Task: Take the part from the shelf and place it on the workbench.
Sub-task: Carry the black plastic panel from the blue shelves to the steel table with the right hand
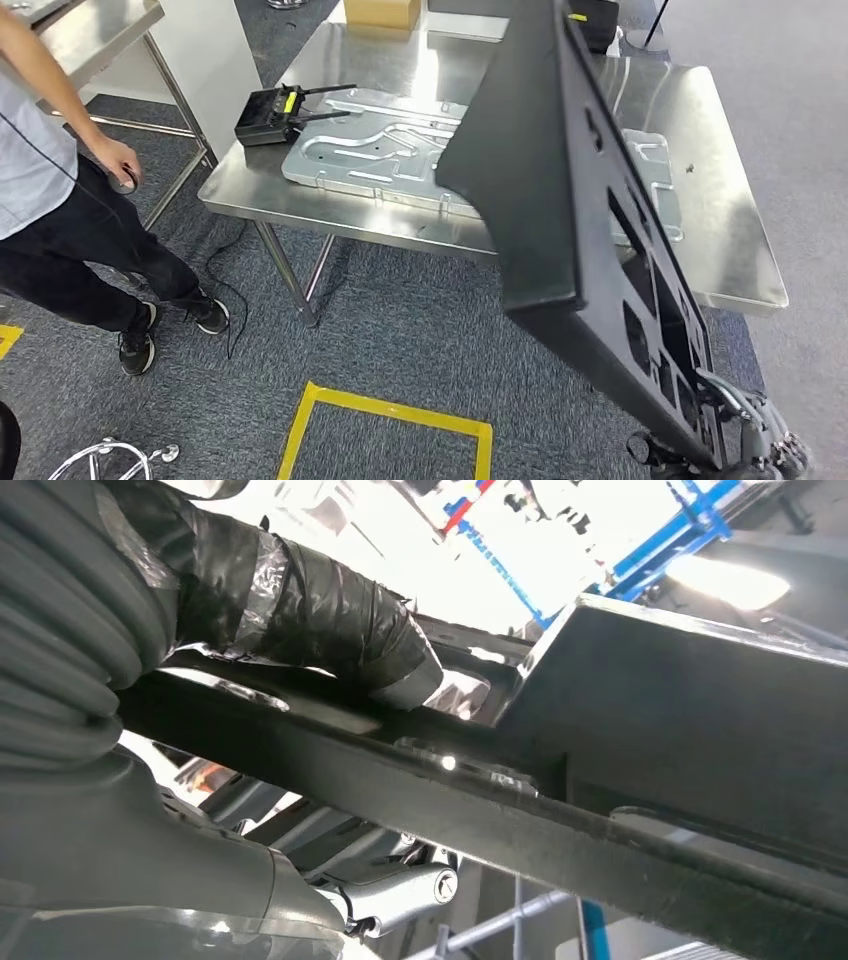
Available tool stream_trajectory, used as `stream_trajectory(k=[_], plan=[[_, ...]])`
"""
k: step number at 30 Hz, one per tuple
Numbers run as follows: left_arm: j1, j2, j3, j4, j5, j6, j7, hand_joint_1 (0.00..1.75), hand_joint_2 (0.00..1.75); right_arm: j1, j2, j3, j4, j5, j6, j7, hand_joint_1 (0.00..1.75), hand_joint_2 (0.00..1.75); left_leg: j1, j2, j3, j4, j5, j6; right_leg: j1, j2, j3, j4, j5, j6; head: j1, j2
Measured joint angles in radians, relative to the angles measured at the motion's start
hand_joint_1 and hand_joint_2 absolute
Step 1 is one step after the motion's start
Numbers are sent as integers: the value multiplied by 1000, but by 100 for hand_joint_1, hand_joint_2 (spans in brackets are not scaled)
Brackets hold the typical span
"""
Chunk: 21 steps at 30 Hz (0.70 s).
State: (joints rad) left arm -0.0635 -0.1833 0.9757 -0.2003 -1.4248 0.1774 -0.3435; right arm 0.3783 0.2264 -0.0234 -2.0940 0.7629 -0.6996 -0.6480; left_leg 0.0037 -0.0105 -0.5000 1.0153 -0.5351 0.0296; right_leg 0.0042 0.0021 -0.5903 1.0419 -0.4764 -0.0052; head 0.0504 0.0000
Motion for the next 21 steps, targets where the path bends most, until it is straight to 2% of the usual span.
stream_trajectory(k=[2,4,6,7,8,9,10,11,12,13,15,18,19,21], plan=[[-2,0,0,0,0,0,0,0,175,-3,-2,-6,-1,0,0,0,175,175,0,3,7,1,-7,-10,-7,3,10,-12,0,-6,0,0],[-3,1,0,0,0,1,0,0,175,-6,-4,-8,-2,0,0,0,175,175,0,5,-17,60,-38,-20,-16,1,26,-26,0,-14,-2,0],[-3,1,0,0,0,1,-1,0,175,-9,-5,-10,-3,0,0,0,175,175,3,5,-91,187,-90,-28,-16,-3,35,-29,-7,-20,-4,0],[-3,1,0,0,0,1,-2,0,175,-9,-5,-11,-3,0,0,0,175,175,5,5,-128,243,-103,-31,-16,-4,39,-28,-12,-21,-4,0],[-4,1,0,0,0,1,-2,0,175,-9,-6,-11,-3,0,0,0,175,175,6,5,-154,271,-97,-34,-16,-5,45,-28,-17,-20,-4,0],[-4,2,0,0,0,1,-2,0,175,-10,-7,-12,-3,-1,0,0,175,175,7,5,-160,261,-68,-35,-16,-4,53,-28,-23,-19,-4,0],[-5,2,0,0,0,1,-1,0,175,-10,-7,-12,-3,-2,0,0,175,175,8,6,-147,215,-24,-34,-17,-4,63,-28,-30,-18,-4,0],[-5,3,0,0,0,2,0,0,175,-10,-8,-13,-3,-3,0,0,175,175,9,6,-124,149,22,-32,-17,-3,72,-27,-38,-15,-4,0],[-4,4,0,0,0,2,1,0,175,-11,-8,-14,-3,-3,0,0,175,175,7,7,-100,88,53,-30,-15,-2,79,-25,-46,-11,-4,0],[-3,4,0,0,0,2,1,0,175,-12,-8,-14,-3,-4,0,0,175,175,5,7,-82,46,68,-26,-14,0,83,-25,-52,-5,-4,0],[0,4,0,0,0,2,2,0,175,-13,-9,-15,-3,-4,0,0,175,175,1,6,-70,20,64,-16,-11,1,84,-26,-57,6,-4,0],[2,5,0,0,0,2,1,0,175,-15,-11,-16,-4,-4,0,0,175,175,6,4,-59,2,65,3,-14,-1,83,-10,-73,22,-2,0],[1,5,0,0,0,3,1,0,175,-16,-12,-16,-4,-4,0,0,175,175,8,4,-53,-4,65,10,-15,-1,66,26,-93,27,-2,0],[0,6,0,0,0,3,1,0,175,-17,-13,-18,-3,-4,0,0,175,175,8,6,-47,-9,61,18,-18,-1,-7,151,-143,34,-1,0]])
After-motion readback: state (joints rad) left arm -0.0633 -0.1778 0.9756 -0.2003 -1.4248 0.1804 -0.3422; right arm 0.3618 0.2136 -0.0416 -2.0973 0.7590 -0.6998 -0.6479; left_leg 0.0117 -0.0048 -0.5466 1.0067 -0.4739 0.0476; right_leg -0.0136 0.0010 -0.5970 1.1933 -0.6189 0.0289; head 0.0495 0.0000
